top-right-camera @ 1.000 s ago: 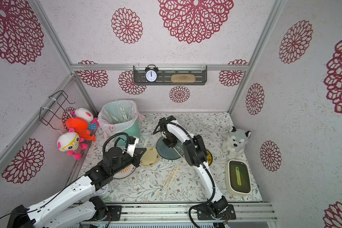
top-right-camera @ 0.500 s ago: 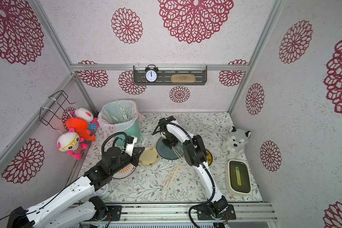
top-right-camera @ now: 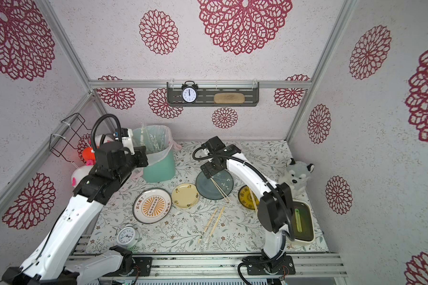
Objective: Remove the packaging of disposable chopsticks
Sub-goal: Place the disposable chopsticks on the plate, then place the packet bag in the trash bin.
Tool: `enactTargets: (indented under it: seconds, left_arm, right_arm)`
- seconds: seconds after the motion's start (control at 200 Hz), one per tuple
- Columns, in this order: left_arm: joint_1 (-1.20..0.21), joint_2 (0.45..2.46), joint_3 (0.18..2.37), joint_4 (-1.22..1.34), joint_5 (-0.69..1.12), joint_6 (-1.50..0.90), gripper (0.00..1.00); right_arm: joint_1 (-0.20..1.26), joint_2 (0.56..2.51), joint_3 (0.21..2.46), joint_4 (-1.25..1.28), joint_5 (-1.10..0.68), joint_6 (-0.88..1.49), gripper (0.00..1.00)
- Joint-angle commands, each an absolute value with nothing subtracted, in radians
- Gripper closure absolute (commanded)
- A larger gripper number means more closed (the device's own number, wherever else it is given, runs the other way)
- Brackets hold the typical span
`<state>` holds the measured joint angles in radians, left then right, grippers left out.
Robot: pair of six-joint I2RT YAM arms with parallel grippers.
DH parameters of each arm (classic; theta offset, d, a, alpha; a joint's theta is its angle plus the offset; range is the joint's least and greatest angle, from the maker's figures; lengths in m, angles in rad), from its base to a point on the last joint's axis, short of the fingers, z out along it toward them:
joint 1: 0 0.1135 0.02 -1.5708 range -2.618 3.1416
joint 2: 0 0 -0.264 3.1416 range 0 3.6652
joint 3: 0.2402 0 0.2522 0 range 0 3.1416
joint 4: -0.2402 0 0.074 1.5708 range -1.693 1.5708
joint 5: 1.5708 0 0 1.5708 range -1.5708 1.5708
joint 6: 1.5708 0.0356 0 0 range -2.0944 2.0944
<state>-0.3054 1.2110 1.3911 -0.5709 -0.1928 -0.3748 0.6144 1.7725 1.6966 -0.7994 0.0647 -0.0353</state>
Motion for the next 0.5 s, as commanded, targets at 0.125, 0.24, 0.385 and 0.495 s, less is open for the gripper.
enactTargets:
  seconds: [0.125, 0.24, 0.385, 0.495]
  left_arm:
    - [-0.201, 1.664, 1.899, -1.147, -0.220, -0.336, 1.00]
    - [-0.166, 1.850, 2.101, -1.274, -0.256, -0.328, 1.00]
    - [-0.145, 2.061, 2.281, -1.366, -0.224, -0.308, 1.00]
    - [-0.149, 2.165, 2.373, -1.433, -0.249, -0.311, 1.00]
  right_arm:
    - [0.624, 1.492, 1.415, -0.475, 0.009, 0.048, 0.01]
    - [0.624, 1.377, 1.297, -0.413, -0.005, 0.059, 0.01]
    - [0.624, 1.292, 1.224, -0.380, 0.004, 0.071, 0.01]
    - [0.624, 1.272, 1.215, -0.374, -0.009, 0.072, 0.01]
